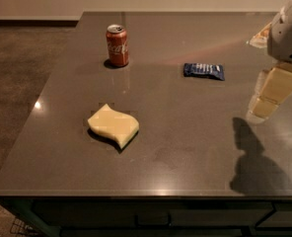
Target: Move rxbar blueberry near coke can
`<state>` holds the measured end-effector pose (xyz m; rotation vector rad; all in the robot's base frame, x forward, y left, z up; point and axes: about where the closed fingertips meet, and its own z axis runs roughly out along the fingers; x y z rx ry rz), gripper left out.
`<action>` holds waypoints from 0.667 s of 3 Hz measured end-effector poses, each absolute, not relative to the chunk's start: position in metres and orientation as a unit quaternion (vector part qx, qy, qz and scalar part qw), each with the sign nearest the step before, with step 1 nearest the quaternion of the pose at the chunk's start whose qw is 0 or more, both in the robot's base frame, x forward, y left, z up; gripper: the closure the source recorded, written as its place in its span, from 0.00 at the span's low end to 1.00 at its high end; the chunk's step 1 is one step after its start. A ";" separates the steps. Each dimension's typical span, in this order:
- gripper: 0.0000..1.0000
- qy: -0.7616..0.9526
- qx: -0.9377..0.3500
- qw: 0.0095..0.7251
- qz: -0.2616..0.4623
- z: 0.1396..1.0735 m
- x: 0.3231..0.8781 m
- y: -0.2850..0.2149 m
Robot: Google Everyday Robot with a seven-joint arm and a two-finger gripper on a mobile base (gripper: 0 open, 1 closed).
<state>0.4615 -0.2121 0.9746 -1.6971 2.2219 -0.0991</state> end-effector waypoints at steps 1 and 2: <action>0.00 0.787 -0.588 0.182 -0.030 0.969 0.490 -0.208; 0.00 0.791 -0.580 0.193 -0.019 0.962 0.525 -0.202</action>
Offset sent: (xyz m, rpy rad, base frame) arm 0.1041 0.0140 -0.0210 0.0994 -0.0109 -0.0477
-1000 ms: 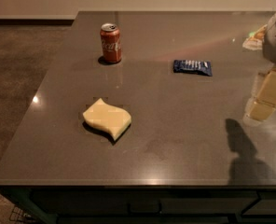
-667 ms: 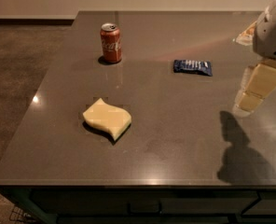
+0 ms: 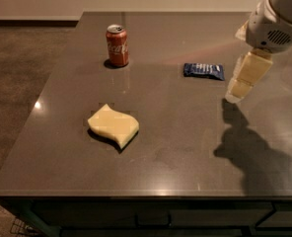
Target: Move rxbar blueberry near coke can
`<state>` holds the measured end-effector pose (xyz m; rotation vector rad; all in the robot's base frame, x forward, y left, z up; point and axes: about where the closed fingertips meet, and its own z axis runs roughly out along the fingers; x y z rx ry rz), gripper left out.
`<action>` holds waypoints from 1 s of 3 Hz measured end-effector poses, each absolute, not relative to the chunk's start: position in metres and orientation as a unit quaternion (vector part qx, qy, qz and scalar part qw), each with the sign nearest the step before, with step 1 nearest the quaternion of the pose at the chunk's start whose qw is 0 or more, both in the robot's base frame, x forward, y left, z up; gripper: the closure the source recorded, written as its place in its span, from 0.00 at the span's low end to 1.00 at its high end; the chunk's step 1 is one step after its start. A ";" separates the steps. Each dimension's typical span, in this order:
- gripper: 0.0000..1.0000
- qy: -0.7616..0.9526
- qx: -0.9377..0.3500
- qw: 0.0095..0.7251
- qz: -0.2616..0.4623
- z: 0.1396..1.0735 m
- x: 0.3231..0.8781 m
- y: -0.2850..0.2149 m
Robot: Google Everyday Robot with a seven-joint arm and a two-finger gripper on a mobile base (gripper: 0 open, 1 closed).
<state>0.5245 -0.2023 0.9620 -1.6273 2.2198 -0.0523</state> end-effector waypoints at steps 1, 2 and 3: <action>0.00 0.799 -0.567 0.199 -0.009 0.953 0.562 -0.205; 0.00 0.807 -0.556 0.200 -0.004 0.943 0.597 -0.211; 0.00 0.816 -0.543 0.197 -0.005 0.931 0.626 -0.216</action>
Offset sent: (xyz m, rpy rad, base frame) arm 0.1131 -0.0179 -0.0295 0.0541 0.0233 -0.0815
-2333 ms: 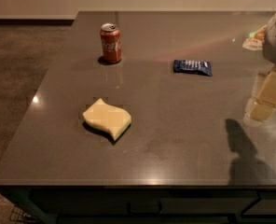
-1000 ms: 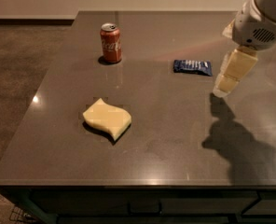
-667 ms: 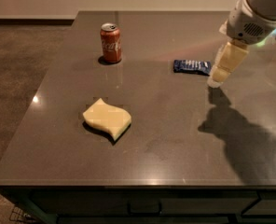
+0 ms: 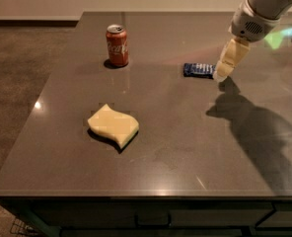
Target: Move rxbar blueberry near coke can
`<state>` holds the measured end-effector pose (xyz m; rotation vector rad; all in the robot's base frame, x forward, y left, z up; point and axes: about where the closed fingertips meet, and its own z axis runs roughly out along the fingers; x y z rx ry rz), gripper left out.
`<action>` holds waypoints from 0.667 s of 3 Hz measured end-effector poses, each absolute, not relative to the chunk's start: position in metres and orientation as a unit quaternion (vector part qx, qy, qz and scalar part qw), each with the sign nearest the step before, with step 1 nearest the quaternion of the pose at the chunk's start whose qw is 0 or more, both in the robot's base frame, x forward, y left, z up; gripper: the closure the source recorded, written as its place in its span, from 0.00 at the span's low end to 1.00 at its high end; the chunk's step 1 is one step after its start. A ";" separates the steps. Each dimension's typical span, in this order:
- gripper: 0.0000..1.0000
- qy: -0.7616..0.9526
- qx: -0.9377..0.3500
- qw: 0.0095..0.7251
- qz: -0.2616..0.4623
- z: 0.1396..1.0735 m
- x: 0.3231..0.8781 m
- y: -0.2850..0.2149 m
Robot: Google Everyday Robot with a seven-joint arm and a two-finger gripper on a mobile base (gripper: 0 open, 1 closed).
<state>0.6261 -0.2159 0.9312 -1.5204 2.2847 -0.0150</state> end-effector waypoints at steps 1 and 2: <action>0.00 0.828 -0.527 0.191 -0.005 0.916 0.648 -0.223; 0.00 0.840 -0.510 0.184 0.002 0.900 0.662 -0.229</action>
Offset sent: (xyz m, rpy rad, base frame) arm 0.0509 -0.0238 -0.0457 0.0232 0.0700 -0.1279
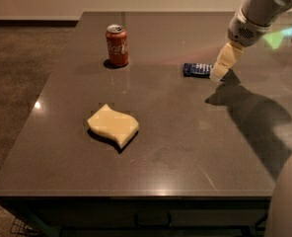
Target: Move rxbar blueberry near coke can
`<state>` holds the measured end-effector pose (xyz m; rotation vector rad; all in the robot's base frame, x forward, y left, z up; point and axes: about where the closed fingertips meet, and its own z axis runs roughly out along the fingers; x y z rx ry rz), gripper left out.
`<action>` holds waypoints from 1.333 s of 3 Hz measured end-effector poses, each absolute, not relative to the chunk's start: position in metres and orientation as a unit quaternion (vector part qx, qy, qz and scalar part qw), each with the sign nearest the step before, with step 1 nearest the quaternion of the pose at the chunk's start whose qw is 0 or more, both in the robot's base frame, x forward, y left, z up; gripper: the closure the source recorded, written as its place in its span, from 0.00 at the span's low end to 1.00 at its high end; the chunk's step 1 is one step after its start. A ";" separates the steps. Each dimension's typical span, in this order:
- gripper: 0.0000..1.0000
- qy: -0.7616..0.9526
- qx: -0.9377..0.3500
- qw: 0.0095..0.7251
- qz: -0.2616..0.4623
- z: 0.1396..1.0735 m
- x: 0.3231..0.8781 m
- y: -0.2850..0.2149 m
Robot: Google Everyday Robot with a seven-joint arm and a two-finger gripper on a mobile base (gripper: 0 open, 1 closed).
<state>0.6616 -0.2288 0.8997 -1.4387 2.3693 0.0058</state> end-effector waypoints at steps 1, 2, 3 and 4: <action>0.00 0.846 -0.499 0.185 0.019 0.885 0.673 -0.228; 0.00 0.850 -0.493 0.183 0.028 0.871 0.683 -0.225; 0.00 0.855 -0.486 0.180 0.035 0.860 0.691 -0.224; 0.00 0.858 -0.479 0.177 0.049 0.844 0.704 -0.222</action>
Offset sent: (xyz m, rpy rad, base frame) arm 0.0320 0.0042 -0.0390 0.0666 0.0468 -0.0475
